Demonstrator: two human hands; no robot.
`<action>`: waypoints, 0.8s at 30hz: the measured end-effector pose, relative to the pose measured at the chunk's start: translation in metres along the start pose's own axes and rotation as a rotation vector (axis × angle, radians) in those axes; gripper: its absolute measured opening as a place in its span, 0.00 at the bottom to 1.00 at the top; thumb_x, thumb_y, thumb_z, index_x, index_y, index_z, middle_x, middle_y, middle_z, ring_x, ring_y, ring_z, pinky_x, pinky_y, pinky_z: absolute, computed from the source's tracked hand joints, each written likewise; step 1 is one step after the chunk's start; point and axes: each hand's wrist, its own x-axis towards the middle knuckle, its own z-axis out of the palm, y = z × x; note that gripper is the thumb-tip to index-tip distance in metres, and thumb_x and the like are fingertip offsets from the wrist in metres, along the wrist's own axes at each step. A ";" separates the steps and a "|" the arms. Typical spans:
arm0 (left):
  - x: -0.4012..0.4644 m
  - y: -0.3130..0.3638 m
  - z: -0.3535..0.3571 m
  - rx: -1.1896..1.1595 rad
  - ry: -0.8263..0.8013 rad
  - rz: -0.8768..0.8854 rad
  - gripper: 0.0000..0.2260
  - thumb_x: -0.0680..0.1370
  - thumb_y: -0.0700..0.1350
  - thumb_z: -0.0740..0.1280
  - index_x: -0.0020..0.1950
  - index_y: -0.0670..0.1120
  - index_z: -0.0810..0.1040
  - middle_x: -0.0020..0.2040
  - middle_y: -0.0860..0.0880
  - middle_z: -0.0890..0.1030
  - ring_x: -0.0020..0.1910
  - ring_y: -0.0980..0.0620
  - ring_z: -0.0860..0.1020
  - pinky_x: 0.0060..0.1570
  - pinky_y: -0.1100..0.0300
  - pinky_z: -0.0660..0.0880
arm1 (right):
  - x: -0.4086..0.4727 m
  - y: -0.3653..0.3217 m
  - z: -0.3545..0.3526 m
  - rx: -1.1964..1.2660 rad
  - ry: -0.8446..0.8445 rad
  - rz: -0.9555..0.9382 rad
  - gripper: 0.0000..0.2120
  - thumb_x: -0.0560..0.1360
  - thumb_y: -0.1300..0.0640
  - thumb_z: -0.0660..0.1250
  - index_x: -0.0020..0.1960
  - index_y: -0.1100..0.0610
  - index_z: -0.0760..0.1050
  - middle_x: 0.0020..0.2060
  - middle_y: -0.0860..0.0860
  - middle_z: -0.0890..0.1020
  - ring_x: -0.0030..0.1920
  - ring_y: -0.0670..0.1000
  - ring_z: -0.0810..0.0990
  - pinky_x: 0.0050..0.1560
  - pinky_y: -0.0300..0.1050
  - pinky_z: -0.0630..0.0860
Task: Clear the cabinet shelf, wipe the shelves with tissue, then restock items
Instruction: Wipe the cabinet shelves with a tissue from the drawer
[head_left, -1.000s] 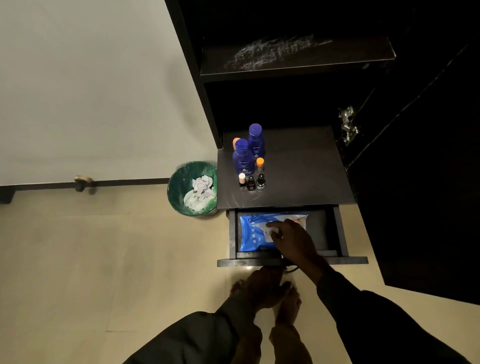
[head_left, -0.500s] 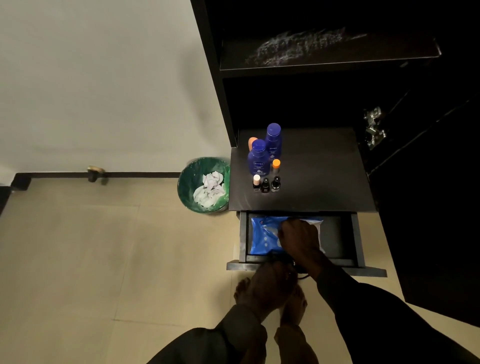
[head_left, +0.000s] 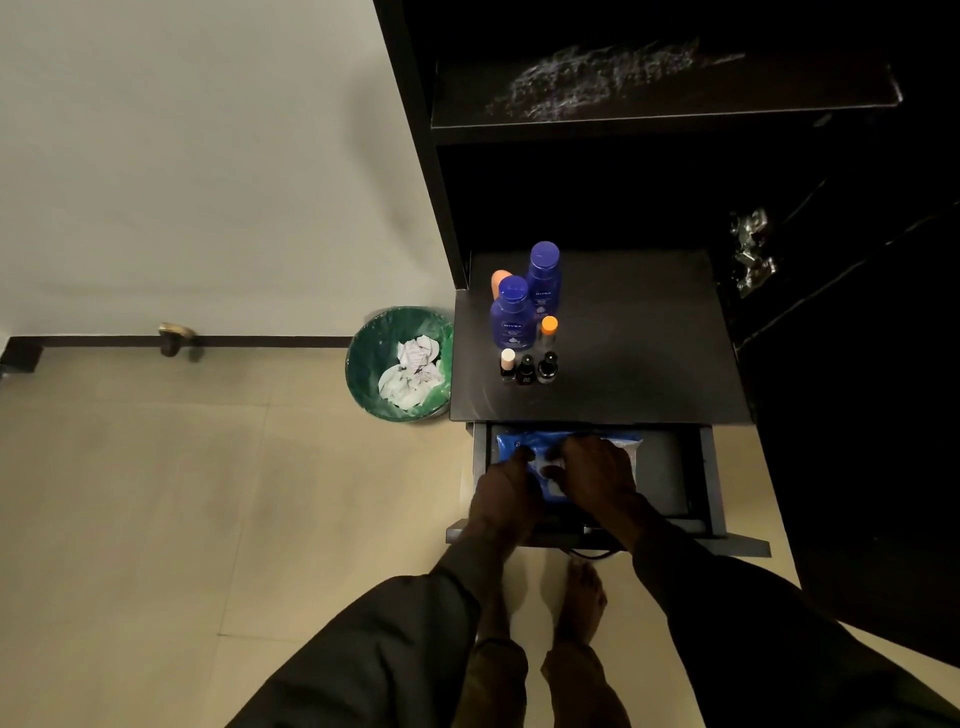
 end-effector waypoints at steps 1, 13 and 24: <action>0.001 -0.002 0.000 0.018 -0.011 -0.001 0.20 0.82 0.43 0.64 0.73 0.46 0.68 0.64 0.44 0.79 0.61 0.46 0.79 0.64 0.52 0.76 | 0.000 0.000 0.002 0.016 -0.006 -0.006 0.16 0.76 0.45 0.69 0.61 0.50 0.77 0.61 0.51 0.79 0.61 0.52 0.77 0.58 0.45 0.72; 0.007 -0.012 0.004 0.068 -0.029 -0.014 0.15 0.82 0.43 0.63 0.69 0.45 0.71 0.62 0.44 0.79 0.59 0.46 0.80 0.60 0.53 0.78 | -0.011 -0.006 0.002 0.228 0.076 0.112 0.03 0.75 0.53 0.69 0.45 0.48 0.81 0.47 0.47 0.82 0.46 0.47 0.80 0.41 0.39 0.70; 0.015 -0.009 0.020 -0.115 0.003 0.067 0.12 0.83 0.51 0.63 0.63 0.47 0.76 0.55 0.47 0.81 0.52 0.51 0.81 0.56 0.52 0.80 | -0.025 0.004 0.002 0.988 0.163 0.369 0.06 0.73 0.58 0.72 0.40 0.49 0.80 0.39 0.49 0.83 0.45 0.54 0.82 0.42 0.50 0.80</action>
